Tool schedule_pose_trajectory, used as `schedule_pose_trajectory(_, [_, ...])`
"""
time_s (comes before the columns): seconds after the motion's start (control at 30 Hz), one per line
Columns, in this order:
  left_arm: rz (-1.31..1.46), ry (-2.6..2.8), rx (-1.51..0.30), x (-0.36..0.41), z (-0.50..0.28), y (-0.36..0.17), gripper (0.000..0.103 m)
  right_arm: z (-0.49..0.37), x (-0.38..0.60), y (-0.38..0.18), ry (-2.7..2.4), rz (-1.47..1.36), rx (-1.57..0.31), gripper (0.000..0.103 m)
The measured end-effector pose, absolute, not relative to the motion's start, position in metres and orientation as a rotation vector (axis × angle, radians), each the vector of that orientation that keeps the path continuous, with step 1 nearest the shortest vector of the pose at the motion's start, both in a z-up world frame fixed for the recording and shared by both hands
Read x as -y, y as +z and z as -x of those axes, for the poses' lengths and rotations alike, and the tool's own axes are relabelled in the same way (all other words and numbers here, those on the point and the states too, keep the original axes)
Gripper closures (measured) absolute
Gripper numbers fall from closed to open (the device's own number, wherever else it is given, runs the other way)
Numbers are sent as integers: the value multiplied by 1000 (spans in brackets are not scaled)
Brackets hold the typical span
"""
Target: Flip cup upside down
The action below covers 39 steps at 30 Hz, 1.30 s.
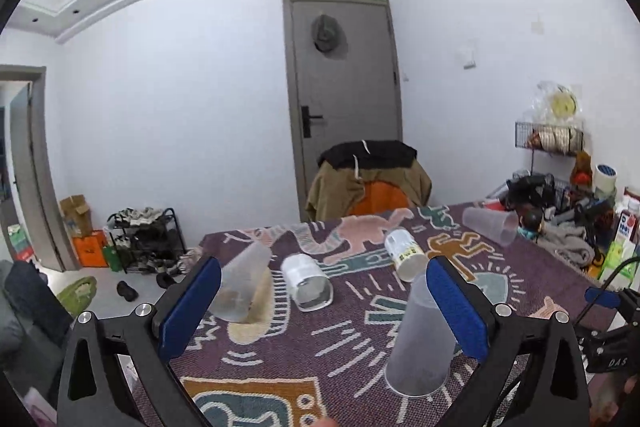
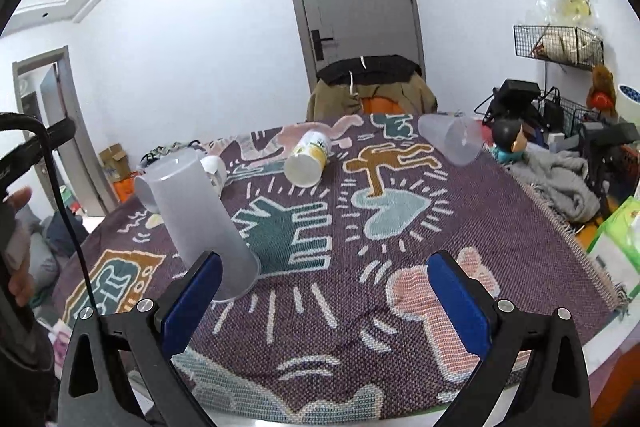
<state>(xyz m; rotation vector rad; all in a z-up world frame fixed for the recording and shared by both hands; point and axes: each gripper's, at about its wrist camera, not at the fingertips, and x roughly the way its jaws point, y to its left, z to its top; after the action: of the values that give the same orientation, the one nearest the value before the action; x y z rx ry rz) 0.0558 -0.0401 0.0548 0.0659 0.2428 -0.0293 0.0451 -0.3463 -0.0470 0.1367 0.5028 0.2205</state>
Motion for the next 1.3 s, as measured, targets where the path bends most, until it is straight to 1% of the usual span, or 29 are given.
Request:
schedule_pose_trajectory(0.43, [-17, 36, -183, 11, -19, 48, 0, -28, 329, -22, 244, -83, -454, 0])
schedule_pose_trajectory(0.63, [13, 7, -173, 0, -1, 44, 0, -22, 329, -13, 226, -78, -460, 0])
schedule_pose_trajectory(0.83, [20, 24, -184, -7, 8, 37, 0, -16, 332, -9, 201, -84, -488, 0])
schedule_pose_trajectory(1.17, [4, 65, -204, -14, 19, 19, 0, 10, 314, -11, 193, 43, -420, 0])
schedule_pose_trajectory(1.3, [18, 73, -205, -16, 23, 12, 0, 17, 311, -15, 221, 41, -386, 0])
